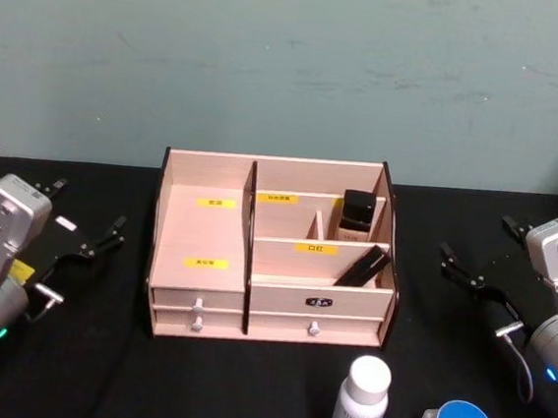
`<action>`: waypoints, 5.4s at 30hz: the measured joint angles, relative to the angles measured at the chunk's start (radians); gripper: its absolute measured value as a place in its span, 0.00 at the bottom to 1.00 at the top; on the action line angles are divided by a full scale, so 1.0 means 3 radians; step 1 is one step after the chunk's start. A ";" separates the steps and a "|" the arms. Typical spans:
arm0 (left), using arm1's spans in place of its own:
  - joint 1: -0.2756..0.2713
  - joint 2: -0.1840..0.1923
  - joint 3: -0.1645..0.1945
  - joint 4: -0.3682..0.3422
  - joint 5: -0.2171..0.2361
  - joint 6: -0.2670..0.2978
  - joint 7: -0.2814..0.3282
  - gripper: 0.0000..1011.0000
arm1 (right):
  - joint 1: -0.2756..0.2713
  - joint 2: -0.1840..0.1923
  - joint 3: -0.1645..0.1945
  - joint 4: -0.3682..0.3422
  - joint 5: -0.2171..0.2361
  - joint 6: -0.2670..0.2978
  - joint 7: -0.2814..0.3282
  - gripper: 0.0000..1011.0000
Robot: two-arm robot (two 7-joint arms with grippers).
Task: Pick up the facial cleanser and watermelon frost from the table and place them into the tiered storage box.
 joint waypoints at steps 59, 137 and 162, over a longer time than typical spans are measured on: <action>0.0000 0.0000 0.0000 0.0000 0.0000 0.0000 0.0000 0.99 | -0.2309 0.0760 0.1407 -0.2315 0.1113 0.1083 0.0398 0.99; 0.0000 0.0000 0.0000 0.0000 0.0000 0.0000 0.0000 0.99 | -0.2170 0.0235 0.1122 -0.1899 0.0558 0.1337 0.0718 0.97; 0.0000 0.0000 0.0000 0.0000 0.0000 0.0000 0.0000 0.99 | -0.2174 0.0241 0.1125 -0.1903 0.0569 0.1331 0.0720 0.71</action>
